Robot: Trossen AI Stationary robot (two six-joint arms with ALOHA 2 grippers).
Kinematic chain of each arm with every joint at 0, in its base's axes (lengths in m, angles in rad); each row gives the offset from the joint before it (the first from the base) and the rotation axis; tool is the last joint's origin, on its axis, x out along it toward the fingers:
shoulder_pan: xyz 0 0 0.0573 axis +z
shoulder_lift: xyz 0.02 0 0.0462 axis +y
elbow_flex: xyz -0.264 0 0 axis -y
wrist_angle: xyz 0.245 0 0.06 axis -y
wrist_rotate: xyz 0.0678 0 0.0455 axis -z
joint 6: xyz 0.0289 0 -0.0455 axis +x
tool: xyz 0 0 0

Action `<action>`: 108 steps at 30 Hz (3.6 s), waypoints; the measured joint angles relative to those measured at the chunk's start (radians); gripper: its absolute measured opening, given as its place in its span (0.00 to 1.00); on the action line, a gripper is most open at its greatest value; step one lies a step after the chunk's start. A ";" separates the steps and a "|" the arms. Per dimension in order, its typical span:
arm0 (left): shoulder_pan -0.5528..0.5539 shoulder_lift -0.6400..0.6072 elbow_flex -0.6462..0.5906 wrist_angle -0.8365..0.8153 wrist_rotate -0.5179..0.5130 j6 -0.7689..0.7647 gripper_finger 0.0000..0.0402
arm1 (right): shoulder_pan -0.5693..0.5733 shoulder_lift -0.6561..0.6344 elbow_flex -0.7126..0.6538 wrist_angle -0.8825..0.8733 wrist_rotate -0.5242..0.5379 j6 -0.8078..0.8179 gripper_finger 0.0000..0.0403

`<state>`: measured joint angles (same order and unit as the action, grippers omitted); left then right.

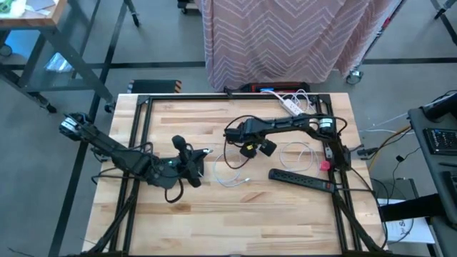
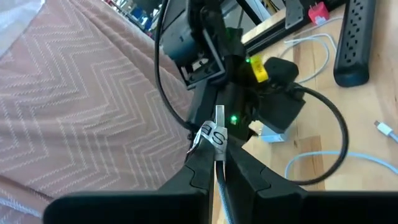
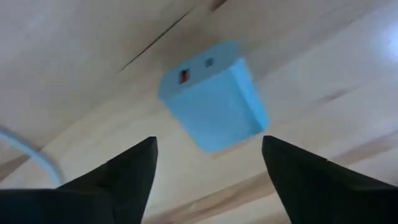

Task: Insert USB
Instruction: Insert the left white charger cable into the white charger adapter

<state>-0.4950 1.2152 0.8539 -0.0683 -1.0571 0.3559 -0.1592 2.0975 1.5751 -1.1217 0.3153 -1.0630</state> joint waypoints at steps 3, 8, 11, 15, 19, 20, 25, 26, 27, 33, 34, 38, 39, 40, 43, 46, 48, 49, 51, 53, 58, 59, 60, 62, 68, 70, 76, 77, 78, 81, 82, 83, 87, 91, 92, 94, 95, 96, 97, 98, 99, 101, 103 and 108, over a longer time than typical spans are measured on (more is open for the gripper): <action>0.000 0.000 0.000 -0.001 0.000 -0.002 0.02 | 0.011 0.000 -0.007 0.001 0.000 -0.035 0.77; 0.000 0.000 0.000 -0.001 0.000 -0.017 0.02 | 0.029 0.000 -0.044 0.054 0.010 -0.119 0.79; 0.000 0.000 0.000 -0.001 0.000 -0.022 0.02 | 0.045 0.000 -0.049 0.075 0.057 -0.153 0.78; 0.000 0.000 0.000 -0.001 0.001 -0.025 0.02 | 0.050 0.000 -0.054 0.073 0.038 -0.135 0.78; 0.000 0.000 0.000 -0.001 0.001 -0.025 0.02 | 0.048 0.000 -0.084 0.080 -0.018 -0.090 0.78; 0.000 0.000 0.000 -0.002 0.001 -0.025 0.02 | 0.047 0.000 -0.097 0.090 -0.017 -0.090 0.78; 0.000 0.000 0.000 -0.014 0.045 -0.029 0.02 | 0.047 -0.003 -0.132 0.125 0.017 -0.062 0.70; 0.000 0.000 0.000 -0.014 0.055 -0.029 0.02 | 0.049 -0.003 -0.134 0.124 0.018 -0.042 0.67; 0.000 0.000 0.000 -0.014 0.055 -0.029 0.02 | 0.052 -0.003 -0.135 0.122 0.020 -0.022 0.63; -0.002 0.000 0.000 -0.014 0.055 -0.060 0.02 | 0.080 -0.003 -0.135 0.120 0.048 0.235 0.44; -0.004 0.000 0.000 -0.014 0.055 -0.067 0.02 | 0.088 -0.004 -0.135 0.112 0.056 0.317 0.44; -0.006 0.000 0.000 -0.006 0.113 -0.082 0.02 | 0.144 -0.048 -0.125 0.045 0.030 0.578 0.44; -0.006 0.001 0.000 0.002 0.141 -0.083 0.02 | 0.165 -0.076 -0.125 0.027 0.026 0.618 0.44; -0.006 0.006 0.000 0.016 0.164 -0.082 0.02 | 0.186 -0.113 -0.124 0.016 0.026 0.653 0.44; -0.006 0.025 0.000 0.038 0.182 -0.069 0.02 | 0.248 -0.228 -0.123 0.015 0.036 0.753 0.44; -0.006 0.047 0.000 0.048 0.186 -0.067 0.02 | 0.310 -0.340 -0.123 0.038 0.037 0.878 0.44; -0.005 0.067 0.000 0.083 0.191 -0.051 0.02 | 0.352 -0.416 -0.123 0.087 0.021 0.962 0.44; -0.003 0.081 0.000 0.113 0.197 -0.029 0.02 | 0.373 -0.449 -0.123 0.116 0.015 0.995 0.44; -0.002 0.117 0.000 0.211 0.212 0.041 0.02 | 0.420 -0.500 -0.123 0.201 0.022 1.042 0.44; -0.002 0.158 0.000 0.336 0.221 0.130 0.02 | 0.471 -0.529 -0.123 0.274 0.028 1.070 0.44; -0.007 0.253 0.009 0.603 0.290 0.361 0.02 | 0.599 -0.545 -0.123 0.329 0.034 1.085 0.44; -0.009 0.271 0.017 0.632 0.292 0.408 0.02 | 0.622 -0.540 -0.123 0.331 0.050 1.099 0.44; -0.011 0.287 0.026 0.652 0.298 0.457 0.02 | 0.643 -0.537 -0.123 0.336 0.060 1.109 0.44; -0.013 0.319 0.054 0.659 0.331 0.543 0.02 | 0.682 -0.526 -0.123 0.338 0.070 1.129 0.44; -0.017 0.441 0.174 0.625 0.428 0.820 0.02 | 0.737 -0.477 -0.123 0.351 0.078 1.191 0.44; -0.024 0.485 0.208 0.617 0.414 0.957 0.02 | 0.742 -0.454 -0.123 0.347 0.075 1.222 0.44; -0.049 0.593 0.304 0.614 0.294 1.210 0.02 | 0.750 -0.396 -0.127 0.345 -0.104 1.229 0.44; -0.058 0.602 0.314 0.607 0.266 1.248 0.02 | 0.753 -0.396 -0.127 0.350 -0.131 1.225 0.44; -0.067 0.609 0.321 0.602 0.246 1.285 0.02 | 0.759 -0.399 -0.127 0.359 -0.147 1.220 0.44; -0.096 0.624 0.353 0.600 0.238 1.351 0.02 | 0.779 -0.427 -0.127 0.398 -0.184 1.172 0.44; -0.104 0.628 0.370 0.603 0.246 1.352 0.02 | 0.788 -0.439 -0.127 0.414 -0.203 1.152 0.44; -0.112 0.630 0.384 0.608 0.263 1.351 0.02 | 0.798 -0.450 -0.127 0.423 -0.228 1.134 0.44; -0.140 0.645 0.406 0.605 0.335 1.351 0.02 | 0.833 -0.467 -0.127 0.484 -0.357 1.047 0.44; -0.152 0.649 0.412 0.603 0.345 1.367 0.02 | 0.852 -0.470 -0.127 0.538 -0.517 0.951 0.44; -0.153 0.648 0.412 0.609 0.345 1.368 0.02 | 0.855 -0.469 -0.129 0.546 -0.531 0.935 0.44; -0.154 0.648 0.413 0.608 0.345 1.377 0.02 | 0.857 -0.461 -0.130 0.548 -0.535 0.911 0.44; -0.154 0.648 0.413 0.605 0.345 1.380 0.02 | 0.860 -0.459 -0.134 0.547 -0.536 0.908 0.44; -0.154 0.648 0.413 0.600 0.345 1.381 0.02 | 0.859 -0.458 -0.138 0.544 -0.537 0.909 0.44; -0.154 0.648 0.413 0.595 0.345 1.379 0.02 | 0.859 -0.458 -0.144 0.548 -0.539 0.914 0.44; -0.154 0.648 0.412 0.589 0.345 1.366 0.02 | 0.859 -0.458 -0.149 0.555 -0.539 0.924 0.44; -0.154 0.648 0.410 0.587 0.345 1.337 0.02 | 0.859 -0.459 -0.154 0.556 -0.527 0.941 0.44; -0.154 0.648 0.409 0.586 0.336 1.198 0.02 | 0.860 -0.461 -0.158 0.532 -0.451 0.994 0.44; -0.147 0.647 0.413 0.588 0.313 1.015 0.02 | 0.856 -0.472 -0.158 0.476 -0.340 1.078 0.44; -0.101 0.611 0.458 0.423 0.220 0.612 0.02 | 0.826 -0.505 -0.110 0.164 0.029 1.346 0.44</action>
<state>-0.5956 1.8263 1.3119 0.3550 -0.8376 0.9674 0.6671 1.5928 1.4647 -0.9580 0.3446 0.2830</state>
